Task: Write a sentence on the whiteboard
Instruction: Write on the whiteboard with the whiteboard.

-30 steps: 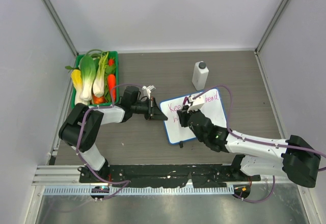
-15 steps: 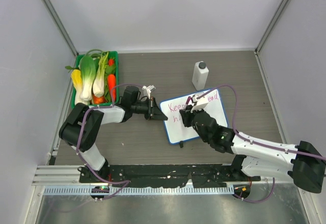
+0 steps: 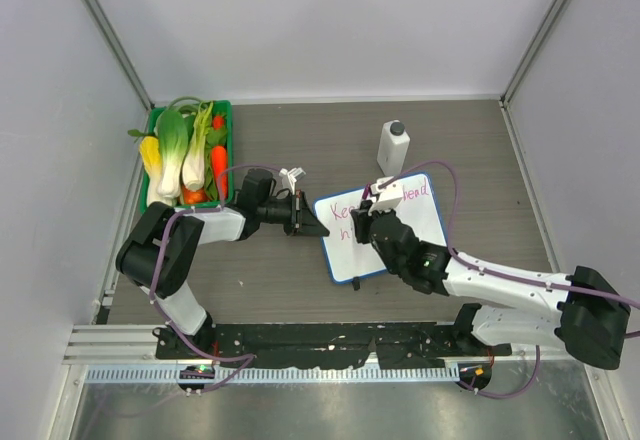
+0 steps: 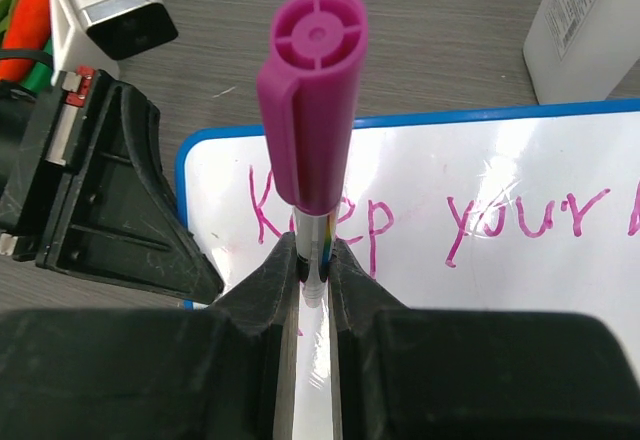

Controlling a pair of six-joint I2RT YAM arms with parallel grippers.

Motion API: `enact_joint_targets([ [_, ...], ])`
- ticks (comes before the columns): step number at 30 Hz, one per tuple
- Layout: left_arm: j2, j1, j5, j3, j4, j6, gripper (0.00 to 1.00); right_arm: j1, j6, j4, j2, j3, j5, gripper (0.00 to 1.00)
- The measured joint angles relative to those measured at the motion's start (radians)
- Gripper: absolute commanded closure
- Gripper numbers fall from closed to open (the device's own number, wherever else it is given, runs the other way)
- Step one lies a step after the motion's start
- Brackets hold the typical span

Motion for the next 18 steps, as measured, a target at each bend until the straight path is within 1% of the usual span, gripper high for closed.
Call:
enact_joint_targets([
  [7, 0.0, 0.0, 0.0, 0.0, -0.001, 0.0, 1.0, -0.003, 0.024, -0.002, 0.04, 0.002, 0.037, 0.99],
  [18, 0.0, 0.0, 0.001, 0.0, -0.004, 0.01, 1.0, -0.003, 0.048, -0.019, 0.045, 0.007, 0.039, 0.99],
])
